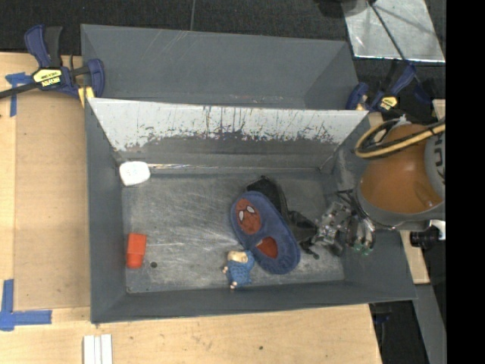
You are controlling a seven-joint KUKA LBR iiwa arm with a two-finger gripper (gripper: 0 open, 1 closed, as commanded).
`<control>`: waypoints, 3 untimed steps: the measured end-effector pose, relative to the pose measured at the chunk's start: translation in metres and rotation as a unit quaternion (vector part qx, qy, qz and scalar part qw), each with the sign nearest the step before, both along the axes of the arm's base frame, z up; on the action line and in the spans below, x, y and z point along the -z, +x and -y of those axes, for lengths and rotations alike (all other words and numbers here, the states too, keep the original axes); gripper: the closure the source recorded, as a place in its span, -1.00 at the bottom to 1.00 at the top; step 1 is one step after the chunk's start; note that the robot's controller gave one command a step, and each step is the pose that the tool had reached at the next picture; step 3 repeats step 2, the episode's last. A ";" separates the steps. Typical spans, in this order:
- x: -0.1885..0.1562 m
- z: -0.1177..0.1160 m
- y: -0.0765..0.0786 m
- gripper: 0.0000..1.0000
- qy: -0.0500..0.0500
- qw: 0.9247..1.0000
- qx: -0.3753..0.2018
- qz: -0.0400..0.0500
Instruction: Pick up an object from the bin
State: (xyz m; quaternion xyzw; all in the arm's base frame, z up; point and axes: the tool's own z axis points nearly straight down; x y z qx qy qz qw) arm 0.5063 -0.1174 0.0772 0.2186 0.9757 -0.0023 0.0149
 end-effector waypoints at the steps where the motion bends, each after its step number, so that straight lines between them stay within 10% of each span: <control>1: -0.082 0.002 0.003 1.00 0.004 1.000 -0.001 -0.009; 3: -0.110 0.003 0.004 1.00 0.005 1.000 -0.002 -0.011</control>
Offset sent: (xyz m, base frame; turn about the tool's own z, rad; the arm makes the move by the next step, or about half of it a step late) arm -0.0002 0.0000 0.0776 0.0000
